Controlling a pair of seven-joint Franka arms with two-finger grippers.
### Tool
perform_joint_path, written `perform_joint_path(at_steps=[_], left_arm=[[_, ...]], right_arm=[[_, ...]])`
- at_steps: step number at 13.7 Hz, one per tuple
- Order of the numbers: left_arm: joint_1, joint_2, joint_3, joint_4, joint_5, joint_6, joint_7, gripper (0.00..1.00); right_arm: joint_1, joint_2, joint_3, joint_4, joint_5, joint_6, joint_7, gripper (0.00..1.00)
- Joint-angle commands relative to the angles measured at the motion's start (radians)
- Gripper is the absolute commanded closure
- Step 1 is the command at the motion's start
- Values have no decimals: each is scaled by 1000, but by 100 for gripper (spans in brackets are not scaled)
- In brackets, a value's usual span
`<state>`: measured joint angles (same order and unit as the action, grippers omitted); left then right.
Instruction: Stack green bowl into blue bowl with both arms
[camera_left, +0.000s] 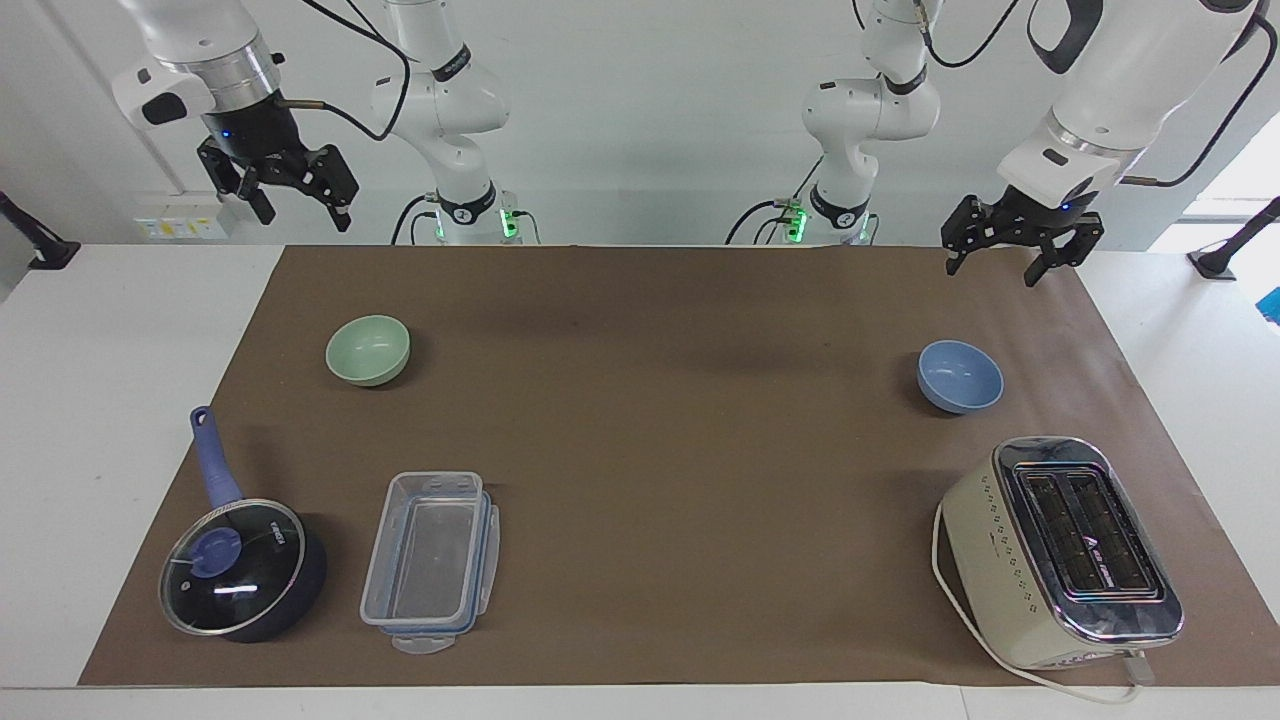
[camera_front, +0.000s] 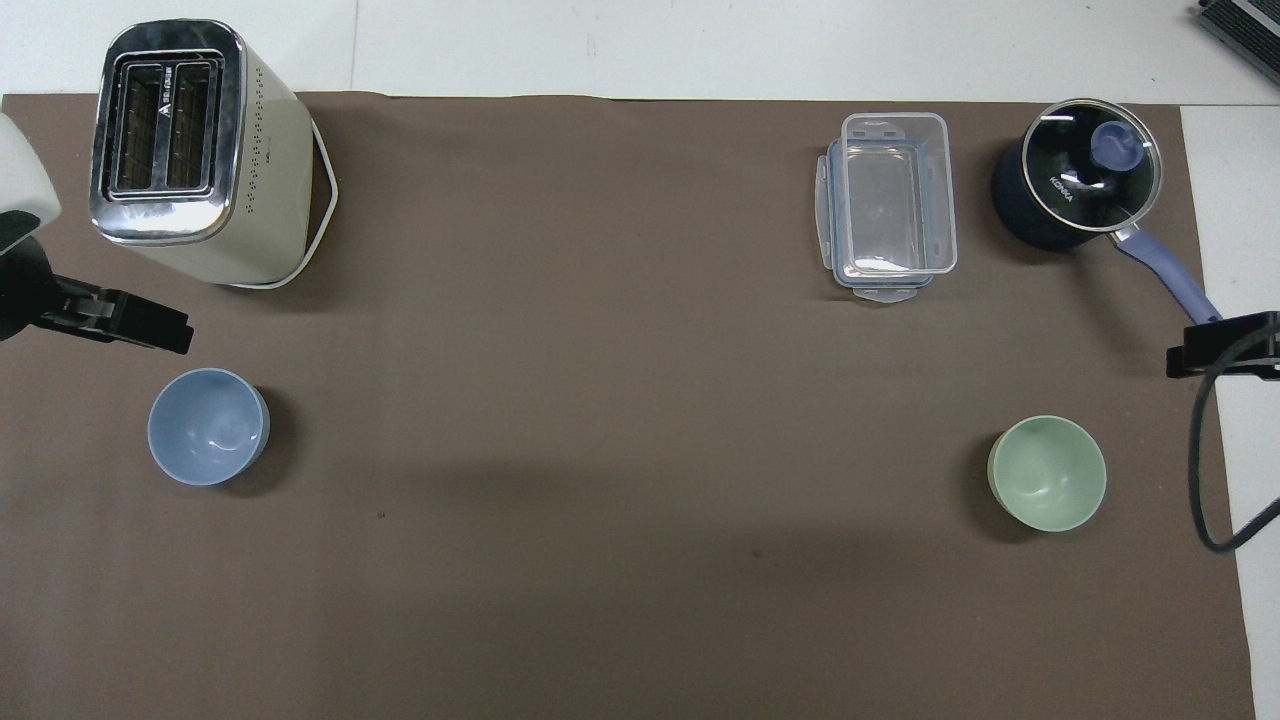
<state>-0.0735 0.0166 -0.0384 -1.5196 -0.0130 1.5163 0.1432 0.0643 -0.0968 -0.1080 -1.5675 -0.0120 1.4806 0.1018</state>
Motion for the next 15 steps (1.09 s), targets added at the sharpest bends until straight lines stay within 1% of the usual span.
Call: perform_joint_path(at_steps=[1,4,6,15], left_arm=[[-2,-4,3,-1,-8,-11,-5,0],[-2,-4,3,1,-10,-4,-11,0],[-3,-3,3,-1,-8,25,-11,0],[-8,-3,3,-1,-8,22,-8,0]], right_arm=[[-3,-9,2,-2,9,-13,10,0],[-3,-9,4,-2,7,-13,10,0],[-3,-9,4,-2,9,-13,10,0],[-3,-9,2,-2,9,-13,10,0]])
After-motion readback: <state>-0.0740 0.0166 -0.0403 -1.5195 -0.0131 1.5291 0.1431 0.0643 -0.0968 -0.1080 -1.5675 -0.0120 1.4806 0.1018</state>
